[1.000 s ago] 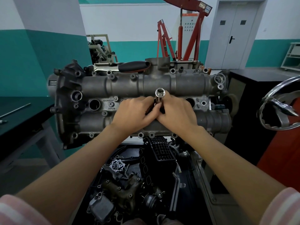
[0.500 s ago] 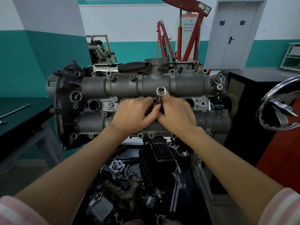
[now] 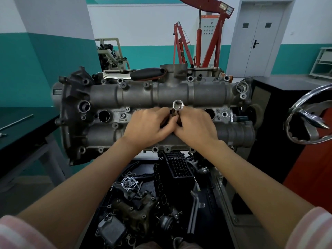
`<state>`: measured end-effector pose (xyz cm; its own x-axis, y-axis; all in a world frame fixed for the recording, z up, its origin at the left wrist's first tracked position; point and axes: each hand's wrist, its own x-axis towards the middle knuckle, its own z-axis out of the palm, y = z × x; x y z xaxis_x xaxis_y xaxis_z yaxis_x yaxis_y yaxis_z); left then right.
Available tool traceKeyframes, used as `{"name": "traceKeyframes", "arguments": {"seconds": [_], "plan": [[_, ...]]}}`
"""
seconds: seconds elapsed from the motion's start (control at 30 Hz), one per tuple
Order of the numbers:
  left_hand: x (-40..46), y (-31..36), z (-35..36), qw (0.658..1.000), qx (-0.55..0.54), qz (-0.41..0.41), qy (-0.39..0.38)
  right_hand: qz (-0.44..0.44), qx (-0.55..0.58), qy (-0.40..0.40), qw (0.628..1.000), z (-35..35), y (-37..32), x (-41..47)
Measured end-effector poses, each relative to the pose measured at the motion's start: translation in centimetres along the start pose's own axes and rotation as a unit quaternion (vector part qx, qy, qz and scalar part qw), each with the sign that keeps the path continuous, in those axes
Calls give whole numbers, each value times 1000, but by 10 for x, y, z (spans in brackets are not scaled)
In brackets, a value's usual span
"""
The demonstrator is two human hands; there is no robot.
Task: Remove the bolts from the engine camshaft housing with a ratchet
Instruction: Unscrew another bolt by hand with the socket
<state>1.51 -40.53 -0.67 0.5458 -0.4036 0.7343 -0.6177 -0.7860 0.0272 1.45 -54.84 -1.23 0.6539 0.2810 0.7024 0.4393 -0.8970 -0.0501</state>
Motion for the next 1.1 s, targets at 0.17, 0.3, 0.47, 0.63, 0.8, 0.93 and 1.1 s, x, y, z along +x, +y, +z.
{"name": "traceKeyframes", "arguments": {"seconds": [0.17, 0.3, 0.47, 0.63, 0.8, 0.93, 1.1], "plan": [[-1, 0, 0, 1000, -9, 2, 9, 4, 11, -3, 1000, -1, -1, 0], [0, 1, -1, 1000, -13, 3, 19, 3, 3, -5, 1000, 1, 0, 0], [-1, 1, 0, 1000, -5, 1, 8, 0, 2, 4, 1000, 0, 0, -1], [1, -1, 1, 1000, 3, -6, -6, 7, 8, 8, 1000, 0, -1, 0], [0, 1, -2, 1000, -22, 2, 6, 0, 5, 3, 1000, -1, -1, -1], [0, 1, -1, 1000, -23, -10, 7, -8, 9, 1, 1000, -1, 1, -1], [1, 0, -1, 1000, -1, -11, -8, 1, 7, 9, 1000, -1, -1, -1]]}}
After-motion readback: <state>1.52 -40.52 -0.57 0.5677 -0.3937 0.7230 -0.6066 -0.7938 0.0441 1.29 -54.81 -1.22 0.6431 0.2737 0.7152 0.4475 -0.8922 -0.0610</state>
